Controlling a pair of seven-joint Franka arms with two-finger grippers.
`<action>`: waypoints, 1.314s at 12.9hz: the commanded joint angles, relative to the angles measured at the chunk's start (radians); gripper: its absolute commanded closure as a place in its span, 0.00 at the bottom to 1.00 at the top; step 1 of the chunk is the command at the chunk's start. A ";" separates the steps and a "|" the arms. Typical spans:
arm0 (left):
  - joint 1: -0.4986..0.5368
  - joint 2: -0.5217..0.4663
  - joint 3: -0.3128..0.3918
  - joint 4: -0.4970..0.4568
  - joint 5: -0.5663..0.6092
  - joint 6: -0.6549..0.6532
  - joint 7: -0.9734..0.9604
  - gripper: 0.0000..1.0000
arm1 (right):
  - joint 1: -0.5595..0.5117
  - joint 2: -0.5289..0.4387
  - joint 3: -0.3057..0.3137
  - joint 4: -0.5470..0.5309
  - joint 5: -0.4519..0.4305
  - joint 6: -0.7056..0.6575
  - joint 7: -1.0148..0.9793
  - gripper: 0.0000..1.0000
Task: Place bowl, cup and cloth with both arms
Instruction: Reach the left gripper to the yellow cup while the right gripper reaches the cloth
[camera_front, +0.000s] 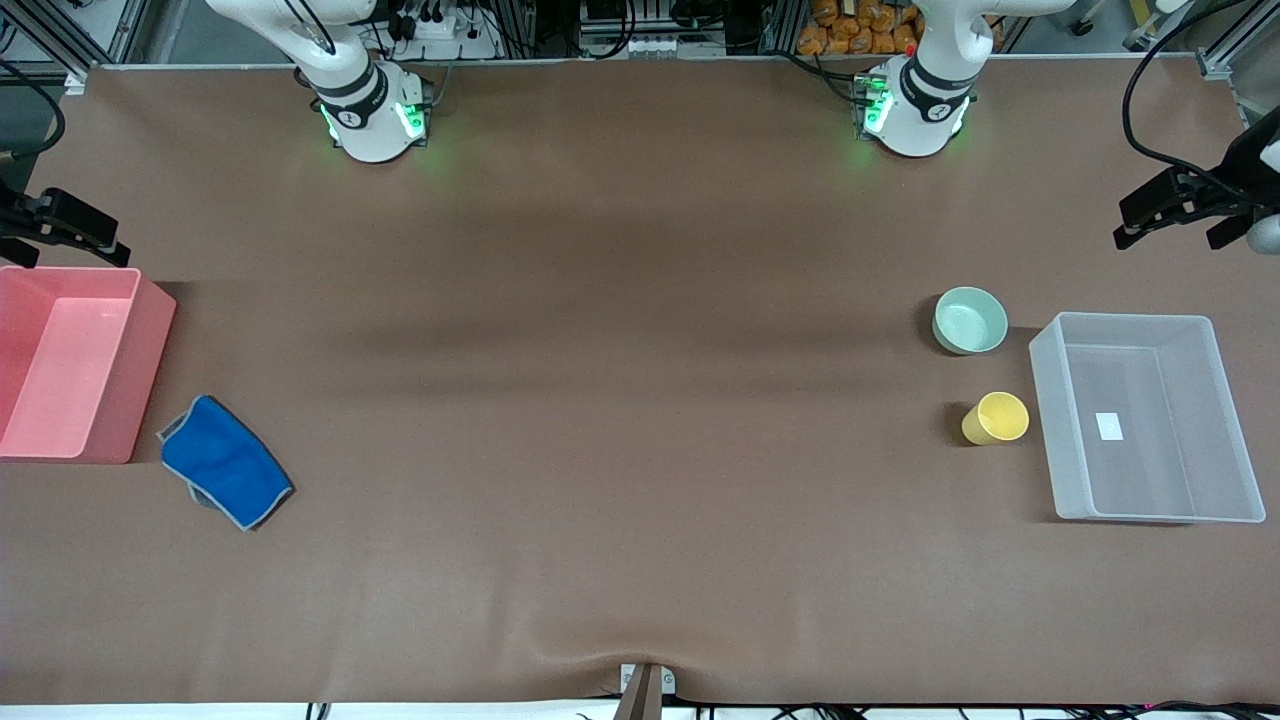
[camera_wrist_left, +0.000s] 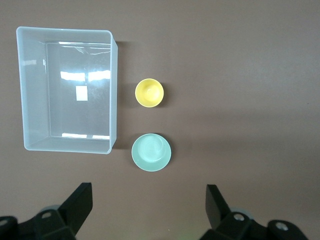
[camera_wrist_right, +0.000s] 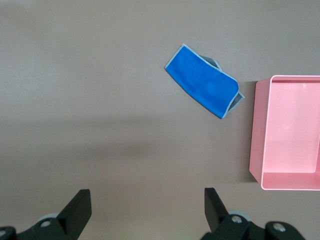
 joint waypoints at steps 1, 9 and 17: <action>-0.003 0.007 0.003 0.019 -0.008 -0.017 0.011 0.00 | -0.005 0.007 0.001 0.020 0.012 -0.007 0.001 0.00; 0.003 0.145 0.009 0.018 -0.020 0.059 0.014 0.00 | -0.002 0.007 0.001 0.020 0.012 -0.007 -0.003 0.00; 0.026 0.369 0.010 0.002 -0.053 0.245 0.038 0.00 | 0.057 0.147 0.004 0.020 0.010 -0.099 -0.009 0.00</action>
